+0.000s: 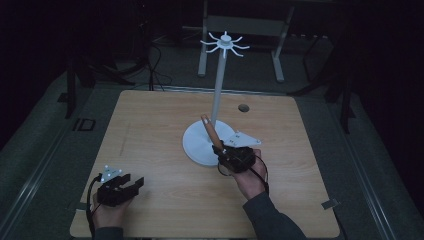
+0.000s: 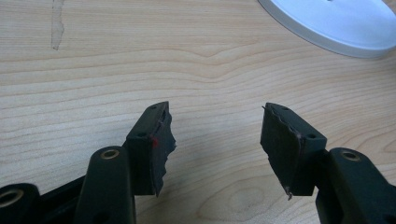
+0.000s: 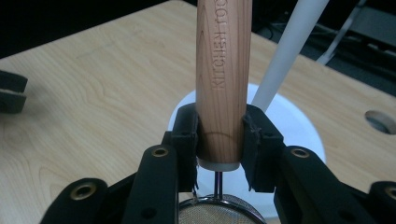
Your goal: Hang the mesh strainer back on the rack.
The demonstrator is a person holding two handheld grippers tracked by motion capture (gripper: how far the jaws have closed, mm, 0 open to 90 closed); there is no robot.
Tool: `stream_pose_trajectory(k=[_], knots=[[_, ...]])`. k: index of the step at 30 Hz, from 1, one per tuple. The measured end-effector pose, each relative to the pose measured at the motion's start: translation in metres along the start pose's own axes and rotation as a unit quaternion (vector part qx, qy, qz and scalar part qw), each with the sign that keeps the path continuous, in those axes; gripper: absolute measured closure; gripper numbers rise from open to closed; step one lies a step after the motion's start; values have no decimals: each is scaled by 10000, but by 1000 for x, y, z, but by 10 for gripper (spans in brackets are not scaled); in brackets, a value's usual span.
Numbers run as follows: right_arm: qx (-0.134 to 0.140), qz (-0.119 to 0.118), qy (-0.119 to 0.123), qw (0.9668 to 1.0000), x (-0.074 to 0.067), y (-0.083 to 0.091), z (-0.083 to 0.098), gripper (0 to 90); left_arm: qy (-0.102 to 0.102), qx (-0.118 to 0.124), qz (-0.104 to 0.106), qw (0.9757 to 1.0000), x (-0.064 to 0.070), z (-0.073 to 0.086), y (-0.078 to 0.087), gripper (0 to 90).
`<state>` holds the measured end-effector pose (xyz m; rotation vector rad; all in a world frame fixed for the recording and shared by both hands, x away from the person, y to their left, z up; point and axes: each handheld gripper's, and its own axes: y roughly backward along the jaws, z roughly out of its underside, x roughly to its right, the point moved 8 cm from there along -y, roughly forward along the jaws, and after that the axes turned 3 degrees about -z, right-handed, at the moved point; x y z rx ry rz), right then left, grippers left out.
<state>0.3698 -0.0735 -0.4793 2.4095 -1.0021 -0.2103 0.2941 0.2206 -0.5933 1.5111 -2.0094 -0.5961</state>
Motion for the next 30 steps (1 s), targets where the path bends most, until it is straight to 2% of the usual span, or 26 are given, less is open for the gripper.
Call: stream_pose_trajectory(k=[15,30], knots=[[355,82,-77,9993,6,11,-23,690,4,-4,4,10000,0,0,0,432],[574,211,-73,9981,12,20,-40,690,0,-7,6,10000,0,0,0,432]])
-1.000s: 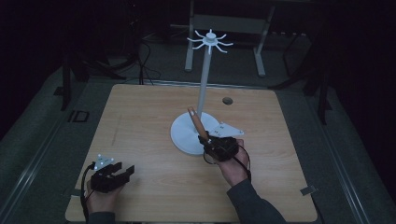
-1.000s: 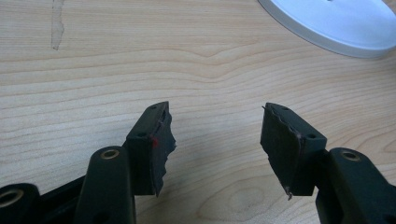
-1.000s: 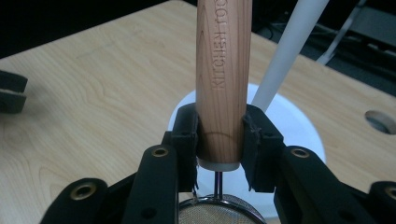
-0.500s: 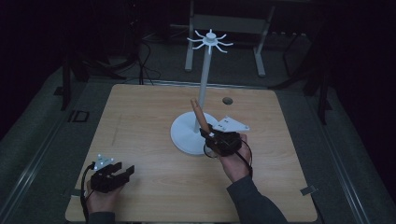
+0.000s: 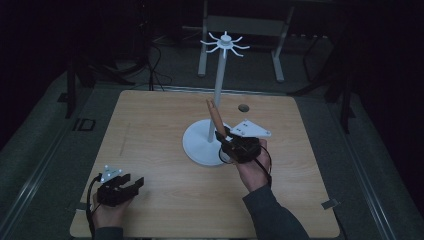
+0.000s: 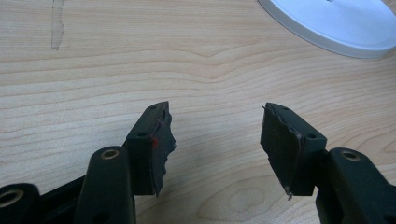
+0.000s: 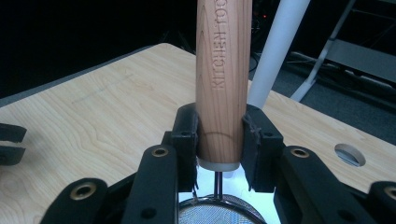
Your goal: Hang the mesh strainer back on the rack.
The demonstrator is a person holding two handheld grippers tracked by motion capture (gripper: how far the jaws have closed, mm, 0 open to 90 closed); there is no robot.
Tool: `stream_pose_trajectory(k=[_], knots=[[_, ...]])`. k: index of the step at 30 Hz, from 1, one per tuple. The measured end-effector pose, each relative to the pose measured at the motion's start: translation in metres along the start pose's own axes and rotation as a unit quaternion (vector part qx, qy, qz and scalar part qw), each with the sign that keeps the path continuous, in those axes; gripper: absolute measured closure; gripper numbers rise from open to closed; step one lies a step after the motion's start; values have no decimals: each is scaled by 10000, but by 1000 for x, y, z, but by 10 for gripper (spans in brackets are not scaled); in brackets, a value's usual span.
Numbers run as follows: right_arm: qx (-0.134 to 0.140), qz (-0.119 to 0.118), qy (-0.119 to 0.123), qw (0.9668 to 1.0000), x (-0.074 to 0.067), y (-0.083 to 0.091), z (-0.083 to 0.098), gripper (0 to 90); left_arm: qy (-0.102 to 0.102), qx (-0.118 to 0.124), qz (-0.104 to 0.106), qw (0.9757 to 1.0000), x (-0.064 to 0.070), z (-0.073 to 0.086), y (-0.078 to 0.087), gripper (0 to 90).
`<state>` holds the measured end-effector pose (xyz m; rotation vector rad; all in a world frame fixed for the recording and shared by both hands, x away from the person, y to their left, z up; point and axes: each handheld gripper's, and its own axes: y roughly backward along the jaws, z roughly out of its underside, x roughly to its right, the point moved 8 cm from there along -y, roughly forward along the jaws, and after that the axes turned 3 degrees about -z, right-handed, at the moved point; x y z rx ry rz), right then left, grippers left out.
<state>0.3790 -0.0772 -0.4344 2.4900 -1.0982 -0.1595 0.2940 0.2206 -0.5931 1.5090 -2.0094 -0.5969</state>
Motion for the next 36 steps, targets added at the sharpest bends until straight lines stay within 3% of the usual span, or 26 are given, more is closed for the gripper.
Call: stream_pose_trajectory(k=[36], knots=[[486,154,-120,9986,14,17,-28,690,4,2,4,10000,0,0,0,432]])
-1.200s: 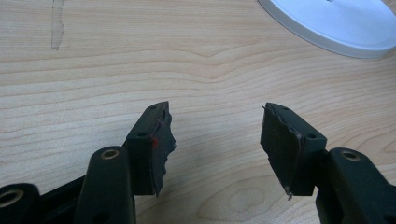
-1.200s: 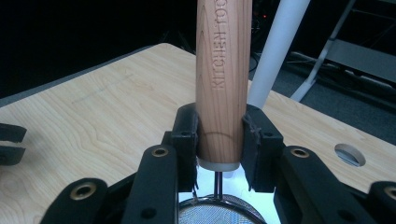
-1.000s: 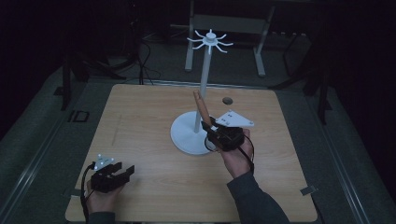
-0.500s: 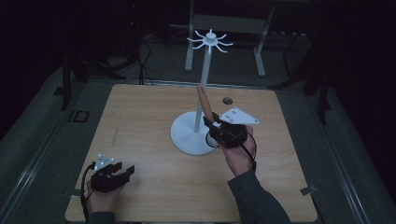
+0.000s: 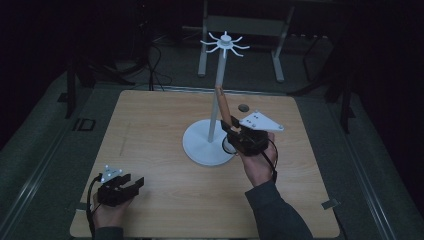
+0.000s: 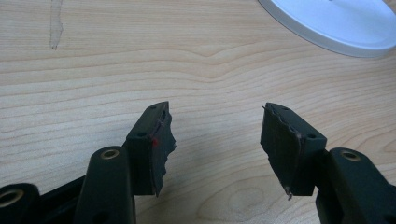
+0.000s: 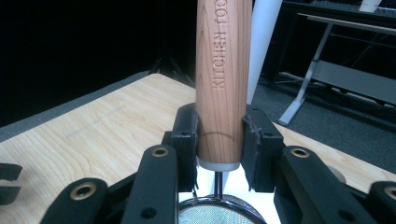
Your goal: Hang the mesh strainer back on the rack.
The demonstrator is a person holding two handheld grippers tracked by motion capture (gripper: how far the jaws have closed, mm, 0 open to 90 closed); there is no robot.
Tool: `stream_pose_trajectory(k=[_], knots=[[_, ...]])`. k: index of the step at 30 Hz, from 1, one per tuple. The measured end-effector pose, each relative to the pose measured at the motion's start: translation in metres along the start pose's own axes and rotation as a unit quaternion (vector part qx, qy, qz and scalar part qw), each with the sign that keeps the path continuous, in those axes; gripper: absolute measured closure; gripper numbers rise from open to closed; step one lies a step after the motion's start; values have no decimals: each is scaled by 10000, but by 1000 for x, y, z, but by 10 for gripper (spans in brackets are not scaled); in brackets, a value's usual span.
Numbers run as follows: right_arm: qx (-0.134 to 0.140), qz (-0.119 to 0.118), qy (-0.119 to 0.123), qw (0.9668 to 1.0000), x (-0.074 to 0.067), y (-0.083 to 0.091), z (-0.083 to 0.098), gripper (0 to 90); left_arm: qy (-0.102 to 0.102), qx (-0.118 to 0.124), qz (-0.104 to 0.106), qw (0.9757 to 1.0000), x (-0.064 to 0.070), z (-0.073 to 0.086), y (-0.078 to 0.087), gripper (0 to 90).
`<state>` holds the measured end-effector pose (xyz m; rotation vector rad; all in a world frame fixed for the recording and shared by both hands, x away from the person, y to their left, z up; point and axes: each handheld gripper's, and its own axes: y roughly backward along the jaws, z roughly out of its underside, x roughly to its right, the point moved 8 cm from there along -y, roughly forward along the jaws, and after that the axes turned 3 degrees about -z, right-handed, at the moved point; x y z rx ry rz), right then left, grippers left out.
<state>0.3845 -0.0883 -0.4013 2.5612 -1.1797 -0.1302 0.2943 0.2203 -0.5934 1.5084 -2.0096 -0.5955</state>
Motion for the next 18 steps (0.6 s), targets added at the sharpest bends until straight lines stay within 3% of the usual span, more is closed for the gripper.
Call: stream_pose_trajectory(k=[18], knots=[[199,63,-179,9996,4,2,-9,690,16,15,-4,10000,0,0,0,432]])
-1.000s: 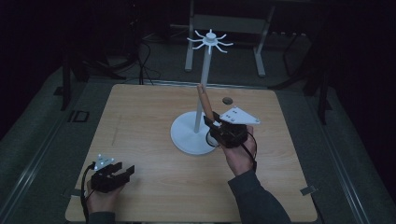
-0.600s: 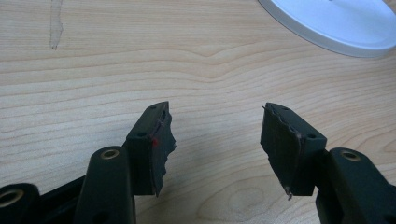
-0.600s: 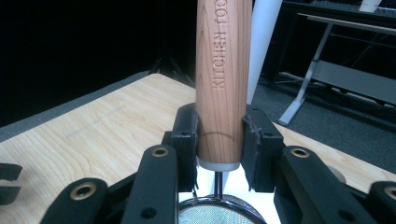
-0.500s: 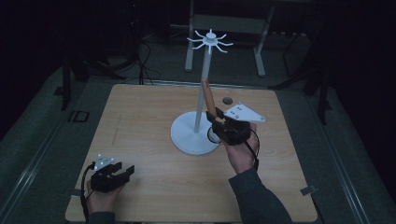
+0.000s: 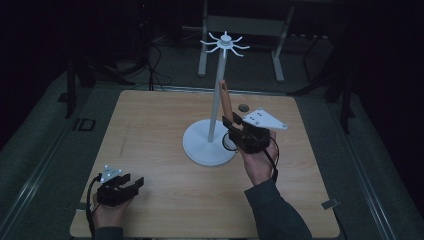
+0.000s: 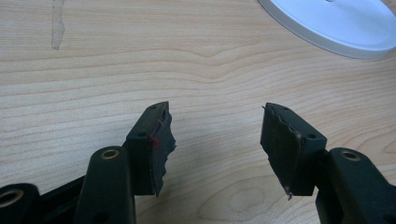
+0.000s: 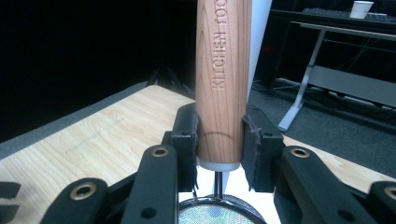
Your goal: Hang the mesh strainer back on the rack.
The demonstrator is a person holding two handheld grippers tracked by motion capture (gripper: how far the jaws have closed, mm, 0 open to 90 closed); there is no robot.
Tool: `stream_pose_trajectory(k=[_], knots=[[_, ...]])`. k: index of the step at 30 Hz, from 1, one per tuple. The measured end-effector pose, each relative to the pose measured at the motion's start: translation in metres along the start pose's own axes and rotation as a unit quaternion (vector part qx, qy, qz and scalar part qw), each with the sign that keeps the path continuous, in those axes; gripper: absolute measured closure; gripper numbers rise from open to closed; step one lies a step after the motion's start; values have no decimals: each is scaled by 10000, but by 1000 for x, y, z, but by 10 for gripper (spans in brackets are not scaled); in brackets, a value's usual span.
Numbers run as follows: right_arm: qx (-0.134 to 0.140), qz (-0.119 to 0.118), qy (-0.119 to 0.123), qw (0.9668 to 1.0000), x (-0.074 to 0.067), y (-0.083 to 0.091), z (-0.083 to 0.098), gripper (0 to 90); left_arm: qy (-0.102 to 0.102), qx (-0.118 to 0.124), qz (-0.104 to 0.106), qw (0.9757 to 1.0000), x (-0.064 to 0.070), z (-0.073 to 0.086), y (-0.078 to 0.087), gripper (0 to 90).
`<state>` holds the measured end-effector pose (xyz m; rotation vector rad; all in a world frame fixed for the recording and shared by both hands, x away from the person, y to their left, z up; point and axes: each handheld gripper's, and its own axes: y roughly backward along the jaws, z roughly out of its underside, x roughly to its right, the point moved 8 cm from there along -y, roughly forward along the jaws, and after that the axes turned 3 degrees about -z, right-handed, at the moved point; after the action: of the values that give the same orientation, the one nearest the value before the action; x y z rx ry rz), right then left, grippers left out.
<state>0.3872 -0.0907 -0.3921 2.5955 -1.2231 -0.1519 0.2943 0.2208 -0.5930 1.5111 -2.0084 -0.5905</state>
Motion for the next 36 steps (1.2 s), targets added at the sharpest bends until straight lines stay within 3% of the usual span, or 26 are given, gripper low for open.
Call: stream_pose_trajectory(k=[36], knots=[[454,129,-309,9984,16,12,-26,690,22,8,7,10000,0,0,0,432]])
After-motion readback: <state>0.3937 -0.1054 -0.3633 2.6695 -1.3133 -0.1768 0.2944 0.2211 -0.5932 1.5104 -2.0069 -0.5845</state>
